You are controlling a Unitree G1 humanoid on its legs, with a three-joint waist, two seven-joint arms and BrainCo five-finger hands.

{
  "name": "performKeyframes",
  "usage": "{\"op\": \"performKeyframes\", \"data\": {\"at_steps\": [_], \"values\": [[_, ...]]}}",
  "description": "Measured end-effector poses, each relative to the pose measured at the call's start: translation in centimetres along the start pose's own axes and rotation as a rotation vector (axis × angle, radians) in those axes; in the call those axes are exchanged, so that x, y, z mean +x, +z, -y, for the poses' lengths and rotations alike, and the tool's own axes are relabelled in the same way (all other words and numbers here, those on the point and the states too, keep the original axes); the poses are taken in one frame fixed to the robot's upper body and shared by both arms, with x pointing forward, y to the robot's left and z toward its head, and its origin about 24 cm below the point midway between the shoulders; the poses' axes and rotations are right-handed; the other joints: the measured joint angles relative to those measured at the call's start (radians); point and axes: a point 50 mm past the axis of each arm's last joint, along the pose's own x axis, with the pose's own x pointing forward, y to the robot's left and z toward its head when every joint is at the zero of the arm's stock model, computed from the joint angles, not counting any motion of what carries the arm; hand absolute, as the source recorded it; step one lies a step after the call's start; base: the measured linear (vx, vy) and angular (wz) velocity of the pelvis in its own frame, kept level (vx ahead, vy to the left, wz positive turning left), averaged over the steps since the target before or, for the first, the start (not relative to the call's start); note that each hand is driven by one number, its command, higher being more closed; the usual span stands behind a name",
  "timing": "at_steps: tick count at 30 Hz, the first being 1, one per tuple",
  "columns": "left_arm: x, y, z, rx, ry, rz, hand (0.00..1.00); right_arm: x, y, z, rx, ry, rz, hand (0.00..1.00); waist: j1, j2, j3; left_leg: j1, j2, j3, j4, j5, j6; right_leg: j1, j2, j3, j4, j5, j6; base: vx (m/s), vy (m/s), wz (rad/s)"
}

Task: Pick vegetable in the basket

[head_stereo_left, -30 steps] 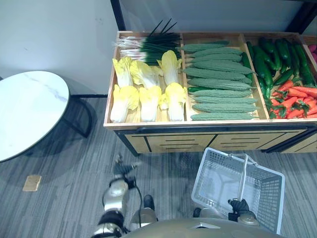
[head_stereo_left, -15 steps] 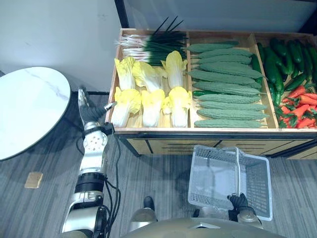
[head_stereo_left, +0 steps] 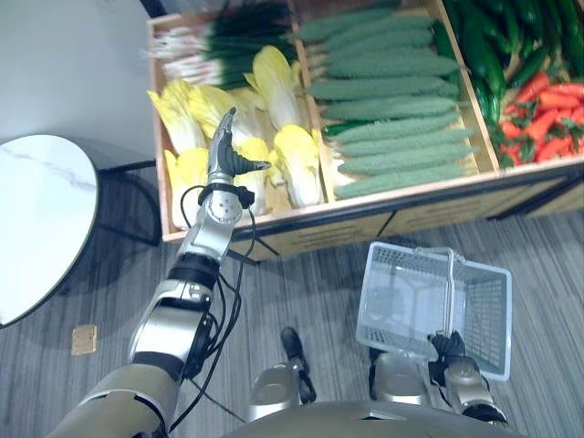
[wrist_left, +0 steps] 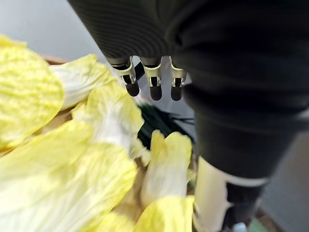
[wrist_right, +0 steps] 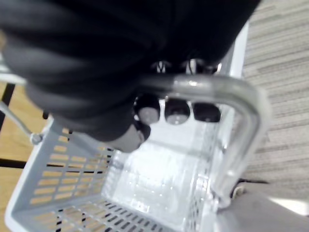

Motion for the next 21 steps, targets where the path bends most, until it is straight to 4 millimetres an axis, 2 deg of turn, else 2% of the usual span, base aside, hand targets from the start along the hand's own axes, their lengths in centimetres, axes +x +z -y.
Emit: {"op": "performKeyframes", "data": {"at_steps": [1, 5, 8, 15, 19, 20, 21], "values": [[0.1, -0.4, -0.4, 0.016, 0.019, -0.017, 0.0, 0.2, 0.6, 0.0, 0.004, -0.007, 0.018, 1.0, -0.007, 0.0, 0.012, -0.018, 0.009, 0.006, 0.0, 0.0, 0.0, -0.027, 0.01, 0.01, 0.001, 0.011, -0.002, -0.1, -0.024, -0.31], [1.3, -0.3, -3.4, 0.022, 0.138, -0.045, 0.0, 0.6, 2.6, -0.2, 0.008, -0.021, 0.074, 1.0, -0.005, -0.008, 0.063, -0.044, 0.02, 0.056, -0.003, 0.005, 0.003, -0.085, 0.028, 0.063, -0.005, 0.048, 0.001, -0.13, -0.023, -0.43], [1.5, -0.4, -4.3, 0.014, 0.201, -0.063, 0.0, 0.7, 2.8, -0.3, 0.01, -0.025, 0.08, 1.0, -0.005, -0.008, 0.077, -0.059, 0.021, 0.07, -0.004, 0.01, 0.008, -0.098, 0.029, 0.08, -0.027, 0.071, 0.005, -0.04, -0.006, -0.19], [1.9, 0.2, -5.4, 0.01, 0.287, -0.07, 0.0, 0.7, 3.1, -0.3, 0.02, -0.05, 0.088, 1.0, -0.004, -0.016, 0.093, -0.111, 0.016, 0.054, -0.001, 0.019, 0.015, -0.135, 0.019, 0.074, -0.033, 0.08, 0.011, 0.05, 0.007, 0.08], [2.1, 0.2, -6.8, 0.019, 0.34, -0.067, 0.0, 0.9, 4.3, -0.7, 0.014, -0.039, 0.123, 1.0, 0.001, -0.025, 0.113, -0.142, 0.015, 0.053, -0.002, 0.022, 0.015, -0.164, 0.018, 0.073, -0.034, 0.081, 0.013, 0.05, 0.003, 0.04], [2.3, 0.4, -7.5, 0.022, 0.363, -0.062, 1.0, 0.9, 4.7, -0.9, 0.008, -0.034, 0.14, 1.0, 0.003, -0.026, 0.116, -0.161, 0.015, 0.052, -0.002, 0.026, 0.016, -0.184, 0.018, 0.073, -0.035, 0.085, 0.013, 0.0, 0.0, 0.0], [2.4, 0.5, -7.8, 0.024, 0.373, -0.057, 1.0, 0.9, 4.8, -1.0, 0.006, -0.032, 0.145, 1.0, 0.007, -0.026, 0.118, -0.169, 0.015, 0.052, -0.002, 0.027, 0.016, -0.191, 0.019, 0.073, -0.036, 0.087, 0.014, 0.0, 0.0, 0.0]]}}
